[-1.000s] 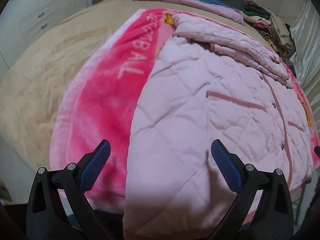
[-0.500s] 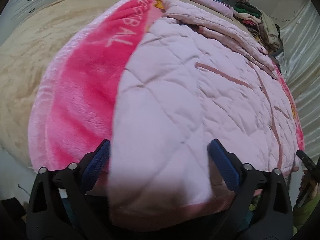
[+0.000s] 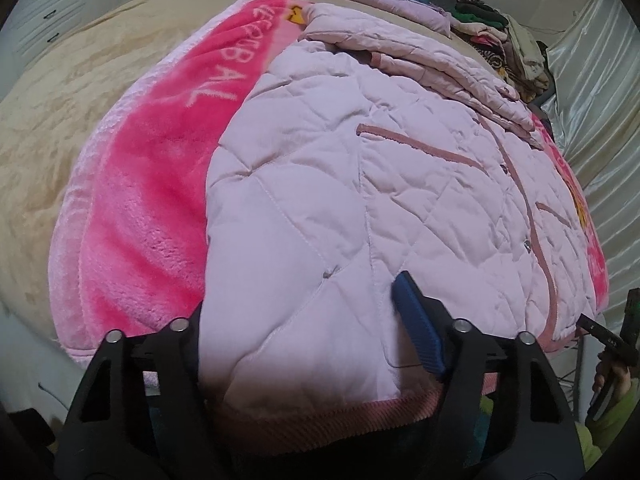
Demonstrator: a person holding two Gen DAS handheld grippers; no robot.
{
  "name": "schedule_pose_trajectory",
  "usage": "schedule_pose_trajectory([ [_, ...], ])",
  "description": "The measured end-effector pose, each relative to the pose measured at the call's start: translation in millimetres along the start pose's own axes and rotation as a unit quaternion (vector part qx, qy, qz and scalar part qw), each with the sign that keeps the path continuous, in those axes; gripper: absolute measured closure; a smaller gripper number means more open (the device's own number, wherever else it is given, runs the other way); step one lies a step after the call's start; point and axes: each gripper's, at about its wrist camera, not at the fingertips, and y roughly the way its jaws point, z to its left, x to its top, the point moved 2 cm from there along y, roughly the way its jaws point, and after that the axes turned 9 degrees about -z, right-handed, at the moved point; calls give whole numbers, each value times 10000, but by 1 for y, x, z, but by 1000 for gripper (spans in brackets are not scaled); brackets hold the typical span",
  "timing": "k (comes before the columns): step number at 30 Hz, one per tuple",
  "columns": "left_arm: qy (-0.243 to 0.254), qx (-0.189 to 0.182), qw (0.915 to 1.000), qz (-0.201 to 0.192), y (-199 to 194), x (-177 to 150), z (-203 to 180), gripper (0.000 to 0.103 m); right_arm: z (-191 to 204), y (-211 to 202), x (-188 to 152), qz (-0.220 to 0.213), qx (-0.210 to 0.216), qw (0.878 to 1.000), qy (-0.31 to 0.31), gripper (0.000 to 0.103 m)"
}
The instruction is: Fold large clothes
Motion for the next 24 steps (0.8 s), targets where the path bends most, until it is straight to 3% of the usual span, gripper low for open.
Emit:
schedule_pose_trajectory([
  [4,76,14,9999,-88,-4,3,-3,60,15,-14,5,-243,153,9993,-253,81],
  [6,99,19,9998,-171,-9,5,-4,69,26,-24,11,-414,163,9978,-482,85],
  [7,122,7,9997,-222,-12,8,-4,74,31,-30,16,-532,216,9968,-551,86],
  [13,404,1,9982,-454,-22,23,-19,83,49,-61,53,-1297,496,9871,-799,87],
  [24,458,-131,9942,-964,-37,72,-36,85,54,-90,113,-2030,884,9727,-696,88],
])
